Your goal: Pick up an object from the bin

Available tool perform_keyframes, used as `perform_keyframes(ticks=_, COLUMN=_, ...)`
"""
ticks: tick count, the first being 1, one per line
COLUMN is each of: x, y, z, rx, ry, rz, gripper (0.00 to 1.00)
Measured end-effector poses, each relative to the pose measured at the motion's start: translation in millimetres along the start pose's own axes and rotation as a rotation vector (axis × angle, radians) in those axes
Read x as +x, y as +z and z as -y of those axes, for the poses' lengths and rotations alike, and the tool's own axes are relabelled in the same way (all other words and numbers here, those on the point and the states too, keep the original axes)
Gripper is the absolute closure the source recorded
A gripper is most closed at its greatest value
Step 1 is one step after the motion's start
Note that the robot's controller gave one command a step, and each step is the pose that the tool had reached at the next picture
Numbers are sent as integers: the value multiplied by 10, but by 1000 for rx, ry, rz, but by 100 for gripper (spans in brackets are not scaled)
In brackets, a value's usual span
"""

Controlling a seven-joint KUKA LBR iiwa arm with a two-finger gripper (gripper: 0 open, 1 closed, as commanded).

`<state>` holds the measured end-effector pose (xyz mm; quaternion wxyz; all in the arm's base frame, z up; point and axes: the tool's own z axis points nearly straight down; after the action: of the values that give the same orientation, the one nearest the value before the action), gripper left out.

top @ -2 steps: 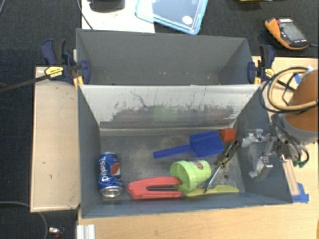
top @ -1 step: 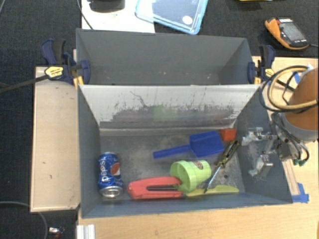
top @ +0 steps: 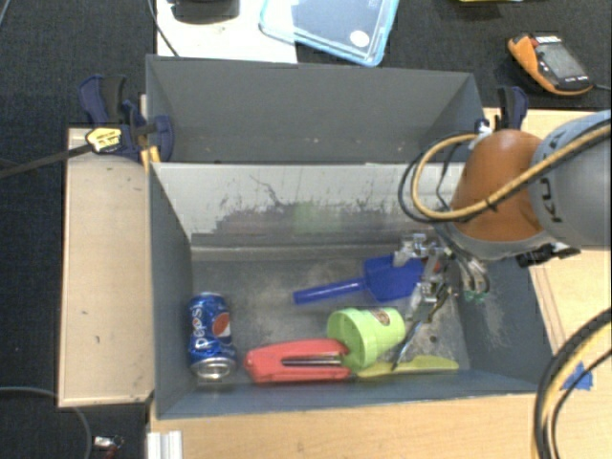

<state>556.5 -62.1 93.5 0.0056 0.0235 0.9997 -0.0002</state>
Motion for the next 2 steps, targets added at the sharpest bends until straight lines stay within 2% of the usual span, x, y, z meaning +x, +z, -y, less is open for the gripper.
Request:
perform_keyframes(ticks=1, x=-199, y=32, z=-241, rx=3, ry=137, rz=-1, gripper=0)
perform_keyframes(ticks=2, x=-239, y=-73, z=-841, rx=-5, ry=192, rz=3, gripper=0)
